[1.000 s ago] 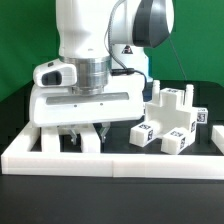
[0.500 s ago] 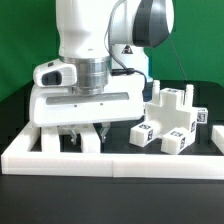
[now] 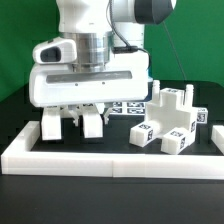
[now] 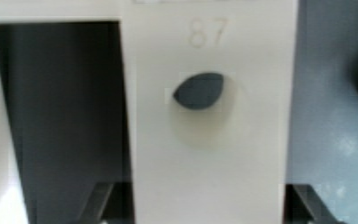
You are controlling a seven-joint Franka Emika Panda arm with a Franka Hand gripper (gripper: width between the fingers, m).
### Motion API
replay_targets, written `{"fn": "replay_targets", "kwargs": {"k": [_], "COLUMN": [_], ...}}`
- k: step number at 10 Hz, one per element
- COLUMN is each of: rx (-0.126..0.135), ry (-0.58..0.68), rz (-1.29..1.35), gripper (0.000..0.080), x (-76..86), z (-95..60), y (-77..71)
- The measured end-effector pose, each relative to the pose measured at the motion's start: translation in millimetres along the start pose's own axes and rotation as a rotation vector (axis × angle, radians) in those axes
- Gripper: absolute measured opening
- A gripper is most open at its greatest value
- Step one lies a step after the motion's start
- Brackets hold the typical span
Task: Assemble chair
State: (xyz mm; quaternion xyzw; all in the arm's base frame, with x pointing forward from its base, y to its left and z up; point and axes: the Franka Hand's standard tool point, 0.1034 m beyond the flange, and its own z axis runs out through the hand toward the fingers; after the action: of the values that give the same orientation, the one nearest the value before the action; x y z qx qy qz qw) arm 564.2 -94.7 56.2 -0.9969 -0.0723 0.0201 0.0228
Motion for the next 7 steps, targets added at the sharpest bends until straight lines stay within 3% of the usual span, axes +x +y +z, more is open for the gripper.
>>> {"fn": "replay_targets", "kwargs": {"k": [2,4,7], "rx": [0.009,0.026,0.026], "ry": [0.032,0.018,0.015], "rz": [0.079,0.121,0.148], "gripper": [0.0289,0.0289,0.0289], "x": [3.7,8.5,7.1], "z": [-36.9,-52.3,-47.7], "y": [-7.2,-26.1,-24.6]}}
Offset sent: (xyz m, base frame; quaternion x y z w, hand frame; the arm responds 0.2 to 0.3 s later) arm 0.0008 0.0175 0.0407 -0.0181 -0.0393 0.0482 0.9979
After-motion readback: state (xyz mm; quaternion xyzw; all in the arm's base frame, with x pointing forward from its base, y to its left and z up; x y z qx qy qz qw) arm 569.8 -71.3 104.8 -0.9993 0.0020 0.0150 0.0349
